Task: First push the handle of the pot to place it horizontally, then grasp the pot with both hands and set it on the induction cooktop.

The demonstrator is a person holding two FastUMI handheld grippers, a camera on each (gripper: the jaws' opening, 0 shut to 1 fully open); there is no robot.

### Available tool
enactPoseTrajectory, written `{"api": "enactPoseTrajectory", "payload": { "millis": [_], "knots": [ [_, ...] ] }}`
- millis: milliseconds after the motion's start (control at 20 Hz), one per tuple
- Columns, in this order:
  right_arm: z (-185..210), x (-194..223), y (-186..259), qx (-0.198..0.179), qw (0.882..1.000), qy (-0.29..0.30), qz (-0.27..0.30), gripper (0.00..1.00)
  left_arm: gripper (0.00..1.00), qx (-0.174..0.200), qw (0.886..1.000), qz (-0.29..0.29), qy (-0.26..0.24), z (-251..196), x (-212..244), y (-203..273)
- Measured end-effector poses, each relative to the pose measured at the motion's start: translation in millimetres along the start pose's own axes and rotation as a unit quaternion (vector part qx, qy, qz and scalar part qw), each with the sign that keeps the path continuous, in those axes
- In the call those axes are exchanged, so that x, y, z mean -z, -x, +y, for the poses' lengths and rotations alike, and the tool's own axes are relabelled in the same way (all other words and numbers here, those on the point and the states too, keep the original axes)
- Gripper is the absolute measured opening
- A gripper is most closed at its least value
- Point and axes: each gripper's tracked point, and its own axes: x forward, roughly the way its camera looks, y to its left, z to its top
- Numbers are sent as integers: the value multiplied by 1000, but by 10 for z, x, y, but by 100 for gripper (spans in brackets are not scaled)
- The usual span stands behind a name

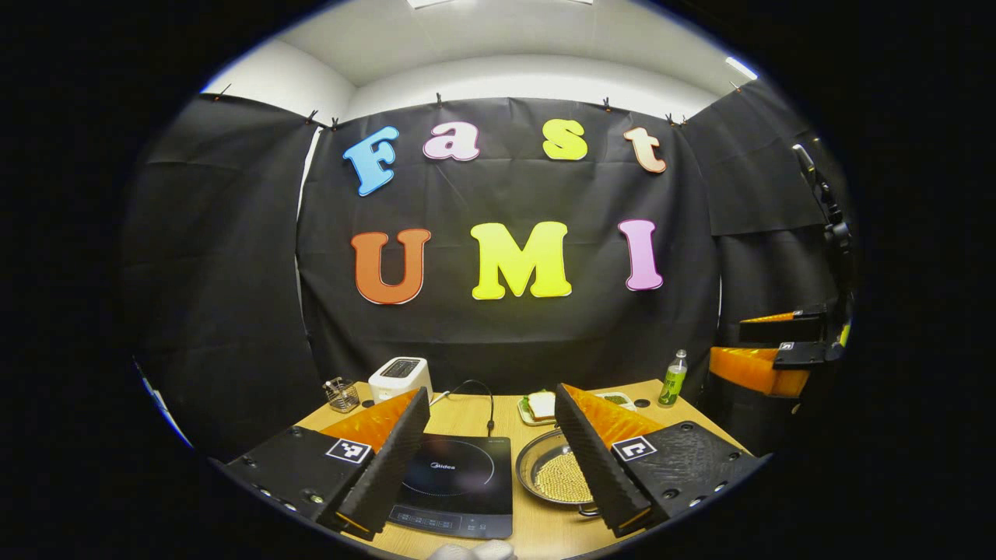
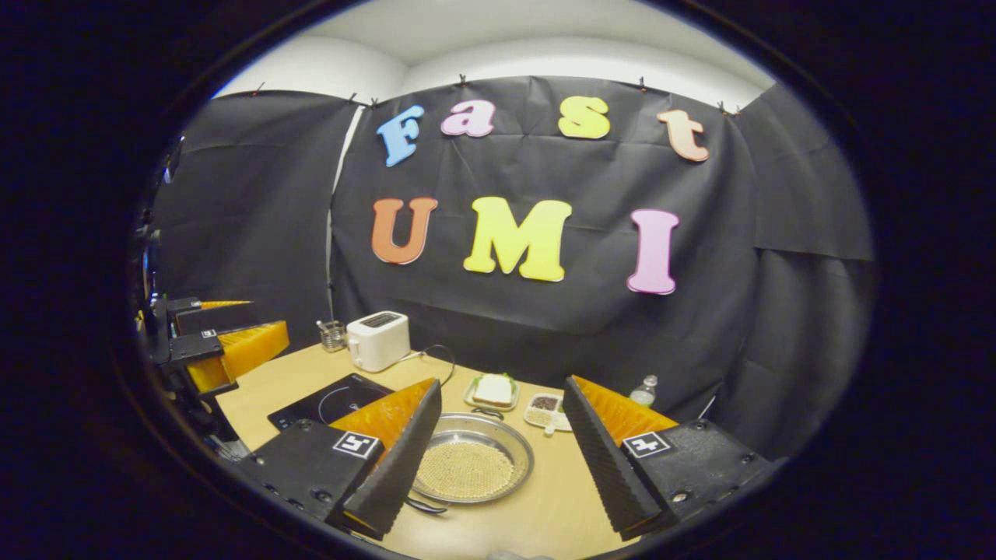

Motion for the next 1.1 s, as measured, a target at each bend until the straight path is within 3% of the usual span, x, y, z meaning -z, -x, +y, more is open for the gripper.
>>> {"api": "enactPoseTrajectory", "payload": {
  "millis": [250,350,500,550,600,650,900,1100],
  "knots": [
    [563,260,-324,-76,996,1,51,95,96,-16,1000,-12,-1,91,-26,119],
    [785,473,-430,-108,991,-5,84,79,96,-22,1000,-14,0,134,-38,158],
    [1100,804,-572,-147,979,-25,137,43,96,-27,1000,-15,0,178,-10,190],
    [1169,925,-615,-155,975,-29,153,37,96,-28,1000,-13,0,185,14,187],
    [1236,1059,-639,-163,971,-32,173,19,96,-29,1000,-12,1,187,11,197],
    [1267,1169,-667,-165,968,-34,187,14,96,-29,1000,-10,3,192,30,197],
    [1388,1782,-752,-168,949,-41,265,1,96,-36,999,-8,5,269,80,209],
    [1523,2177,-718,-177,933,-37,311,4,96,-44,999,-4,8,369,135,201]
  ]
}}
